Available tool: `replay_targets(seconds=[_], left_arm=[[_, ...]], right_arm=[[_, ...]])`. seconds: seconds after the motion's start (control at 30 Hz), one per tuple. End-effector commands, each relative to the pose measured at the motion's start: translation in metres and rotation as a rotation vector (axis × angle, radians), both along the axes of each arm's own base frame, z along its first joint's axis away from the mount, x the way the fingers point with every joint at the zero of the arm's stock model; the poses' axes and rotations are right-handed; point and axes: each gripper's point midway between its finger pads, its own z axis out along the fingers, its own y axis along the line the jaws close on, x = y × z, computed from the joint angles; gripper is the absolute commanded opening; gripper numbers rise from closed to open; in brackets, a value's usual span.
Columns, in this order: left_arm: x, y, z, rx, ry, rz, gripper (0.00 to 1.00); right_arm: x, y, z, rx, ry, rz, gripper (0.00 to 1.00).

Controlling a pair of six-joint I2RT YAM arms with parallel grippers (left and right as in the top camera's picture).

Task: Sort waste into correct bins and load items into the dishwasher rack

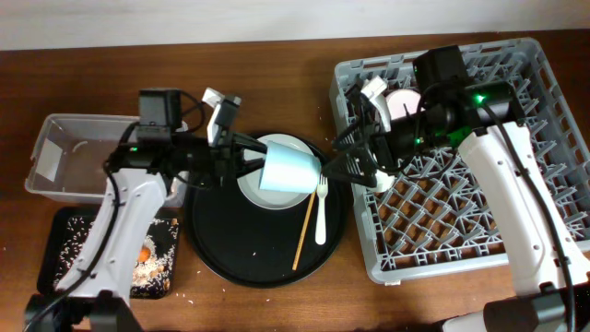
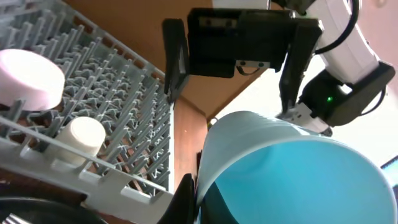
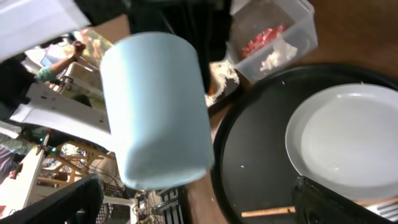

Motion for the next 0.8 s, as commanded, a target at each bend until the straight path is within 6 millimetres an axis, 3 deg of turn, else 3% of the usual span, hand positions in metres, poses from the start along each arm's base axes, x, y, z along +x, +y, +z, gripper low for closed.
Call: replay_targets(seconds=[0.0,0.13,0.3,0.4,0.63,0.7,0.77], left_arm=[[-0.003,-0.002,0.007,-0.046,-0.062,-0.043,0.00],[-0.003,-0.003,0.007,-0.046,-0.065,-0.042,0.00],[-0.003,-0.002,0.007,-0.046,-0.070,-0.041,0.00],[-0.003,-0.002,0.007,-0.046,-0.070,-0.041,0.00],[-0.002,-0.002,0.007,-0.044,-0.068,-0.040,0.00],[0.000,-0.002,-0.007,0.019,0.001,0.004,0.05],[0.004,0.003,-0.041,0.189,0.134,0.098,0.05]], right_arm=[[-0.017,0.022,0.007,0.049,-0.045,0.100,0.99],[-0.030,0.040,0.006,0.049,-0.069,0.165,0.99],[-0.032,0.042,0.004,0.049,-0.063,0.172,0.81],[-0.038,0.049,-0.003,0.046,-0.052,0.199,0.80],[-0.035,0.050,-0.003,0.055,-0.073,0.199,0.54],[-0.031,0.051,0.006,0.102,-0.101,0.201,0.52],[-0.020,0.046,0.009,0.118,-0.106,0.167,0.49]])
